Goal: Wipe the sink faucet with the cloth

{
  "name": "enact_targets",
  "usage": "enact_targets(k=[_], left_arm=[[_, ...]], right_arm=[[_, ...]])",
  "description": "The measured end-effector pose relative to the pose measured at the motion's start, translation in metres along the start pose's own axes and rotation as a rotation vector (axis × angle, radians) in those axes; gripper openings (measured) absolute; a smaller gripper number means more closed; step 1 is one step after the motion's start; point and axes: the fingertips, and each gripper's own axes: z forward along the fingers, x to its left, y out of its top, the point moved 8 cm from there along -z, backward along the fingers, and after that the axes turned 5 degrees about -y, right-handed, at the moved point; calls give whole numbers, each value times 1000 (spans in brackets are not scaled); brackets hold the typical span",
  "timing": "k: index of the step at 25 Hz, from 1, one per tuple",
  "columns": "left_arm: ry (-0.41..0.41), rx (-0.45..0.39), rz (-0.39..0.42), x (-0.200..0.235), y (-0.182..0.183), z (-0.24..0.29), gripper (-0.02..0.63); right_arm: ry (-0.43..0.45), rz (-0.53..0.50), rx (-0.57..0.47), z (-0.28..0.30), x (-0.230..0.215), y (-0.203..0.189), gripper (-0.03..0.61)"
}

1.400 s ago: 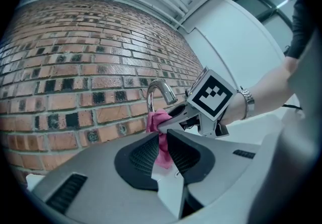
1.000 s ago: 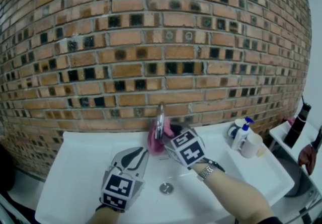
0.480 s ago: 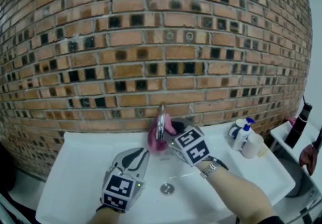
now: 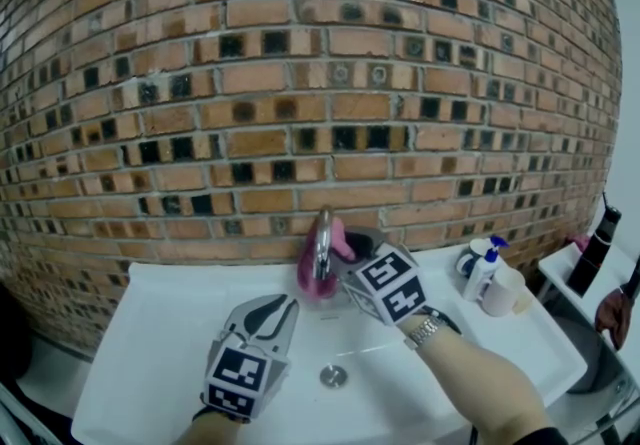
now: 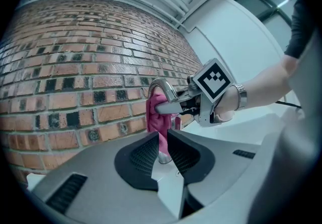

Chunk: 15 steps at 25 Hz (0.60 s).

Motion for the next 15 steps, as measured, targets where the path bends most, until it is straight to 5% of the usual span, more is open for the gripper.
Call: enact_targets(k=[15], left_arm=[[-2,-1,4,2,-1,1,58]], right_arm=[[53,-10,-100,-11,-1,16,124]])
